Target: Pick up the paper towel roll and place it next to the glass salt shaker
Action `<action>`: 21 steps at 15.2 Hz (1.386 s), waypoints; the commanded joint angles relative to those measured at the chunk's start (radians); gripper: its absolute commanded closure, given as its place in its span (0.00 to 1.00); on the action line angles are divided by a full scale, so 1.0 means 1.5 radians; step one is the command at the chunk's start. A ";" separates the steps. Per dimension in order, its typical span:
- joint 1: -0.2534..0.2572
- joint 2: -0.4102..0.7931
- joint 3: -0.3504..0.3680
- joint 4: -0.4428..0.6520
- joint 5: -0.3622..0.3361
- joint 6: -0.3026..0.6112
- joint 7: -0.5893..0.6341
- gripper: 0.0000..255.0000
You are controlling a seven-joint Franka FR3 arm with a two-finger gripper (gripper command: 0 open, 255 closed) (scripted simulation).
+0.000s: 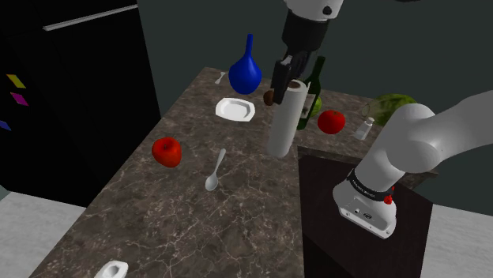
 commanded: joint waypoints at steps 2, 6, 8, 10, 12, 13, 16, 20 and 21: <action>-0.003 0.004 -0.005 0.030 -0.005 -0.026 0.000 1.00; -0.007 0.011 -0.011 0.070 -0.011 -0.059 0.000 1.00; -0.008 0.016 -0.014 0.091 -0.014 -0.076 0.001 1.00; -0.010 0.021 -0.016 0.112 -0.017 -0.092 0.001 1.00; -0.012 0.026 -0.018 0.134 -0.020 -0.109 0.002 1.00; -0.013 0.029 -0.019 0.145 -0.021 -0.117 0.002 1.00; -0.016 0.039 -0.021 0.179 -0.026 -0.142 0.004 1.00; -0.021 0.054 -0.024 0.227 -0.031 -0.174 0.006 1.00; -0.022 0.058 -0.024 0.239 -0.033 -0.183 0.006 1.00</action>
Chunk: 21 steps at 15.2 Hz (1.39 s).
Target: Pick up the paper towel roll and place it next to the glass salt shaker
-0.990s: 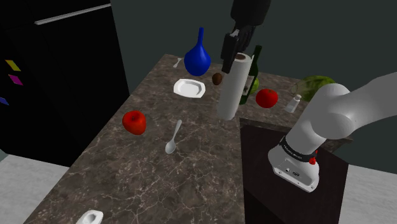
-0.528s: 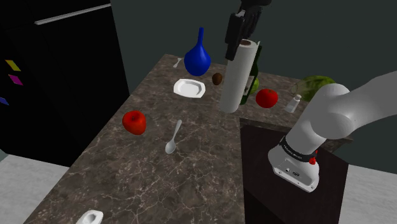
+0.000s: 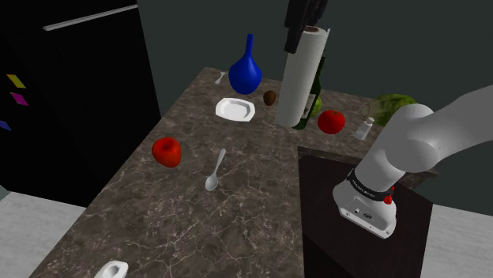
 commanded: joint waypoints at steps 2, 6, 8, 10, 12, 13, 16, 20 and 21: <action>-0.003 0.011 -0.001 0.036 -0.003 -0.025 0.003 1.00; 0.007 -0.069 -0.060 -0.028 -0.013 -0.047 -0.052 1.00; 0.011 -0.106 -0.089 -0.055 -0.023 -0.060 -0.079 1.00; 0.013 -0.141 -0.118 -0.079 -0.036 -0.074 -0.104 1.00; 0.015 -0.174 -0.146 -0.099 -0.051 -0.088 -0.130 1.00; 0.016 -0.190 -0.161 -0.108 -0.060 -0.095 -0.143 1.00; 0.017 -0.234 -0.203 -0.132 -0.090 -0.118 -0.181 1.00; 0.016 -0.285 -0.261 -0.152 -0.138 -0.149 -0.234 1.00; 0.015 -0.297 -0.275 -0.155 -0.151 -0.157 -0.247 1.00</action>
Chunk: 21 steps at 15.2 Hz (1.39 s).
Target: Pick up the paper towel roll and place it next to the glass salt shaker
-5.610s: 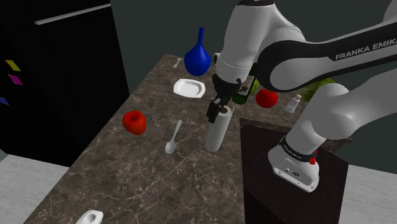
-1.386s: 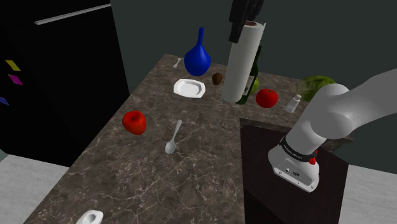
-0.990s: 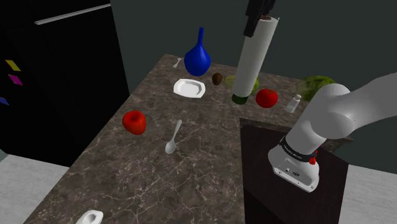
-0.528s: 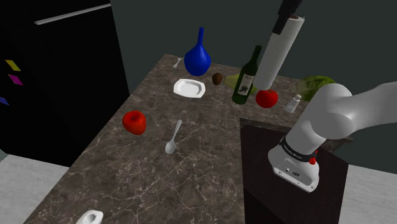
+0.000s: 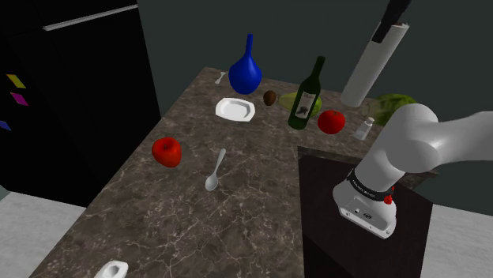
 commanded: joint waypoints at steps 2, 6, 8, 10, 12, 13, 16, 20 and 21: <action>-0.001 -0.037 -0.046 -0.011 -0.042 -0.024 -0.042 1.00; -0.001 -0.073 -0.104 -0.011 -0.101 -0.053 -0.096 1.00; -0.001 -0.087 -0.133 -0.006 -0.133 -0.067 -0.124 1.00; -0.001 -0.100 -0.162 0.001 -0.165 -0.080 -0.153 1.00; 0.000 -0.110 -0.190 0.011 -0.197 -0.092 -0.182 1.00; 0.001 -0.114 -0.205 0.017 -0.214 -0.098 -0.196 1.00; 0.006 -0.124 -0.247 0.039 -0.264 -0.114 -0.241 1.00; 0.006 -0.142 -0.269 0.026 -0.291 -0.112 -0.259 1.00; 0.004 -0.150 -0.271 0.014 -0.293 -0.107 -0.258 1.00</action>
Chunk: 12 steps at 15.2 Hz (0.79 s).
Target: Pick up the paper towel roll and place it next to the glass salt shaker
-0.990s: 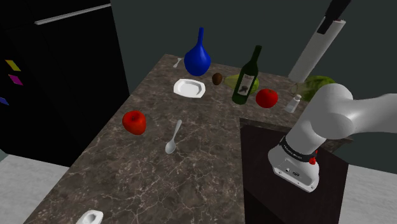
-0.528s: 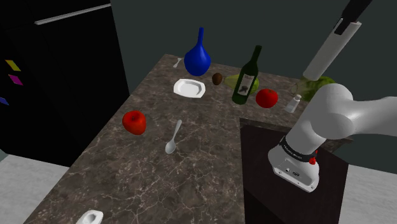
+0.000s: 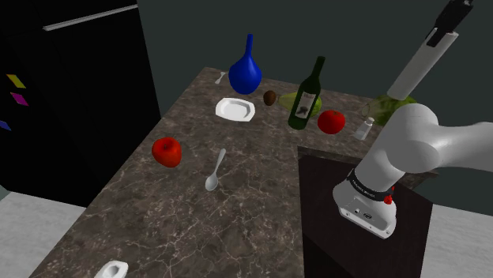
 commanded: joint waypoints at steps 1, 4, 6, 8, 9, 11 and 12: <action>-0.003 -0.014 -0.004 -0.021 -0.004 0.007 0.001 1.00; -0.007 -0.036 -0.011 -0.056 -0.011 0.021 0.005 1.00; -0.010 -0.051 -0.016 -0.080 -0.016 0.029 0.007 1.00; -0.014 -0.066 -0.021 -0.102 -0.022 0.037 0.009 1.00; -0.015 -0.073 -0.024 -0.114 -0.024 0.041 0.010 1.00; -0.019 -0.088 -0.029 -0.136 -0.030 0.049 0.011 1.00; -0.021 -0.095 -0.032 -0.147 -0.033 0.053 0.012 1.00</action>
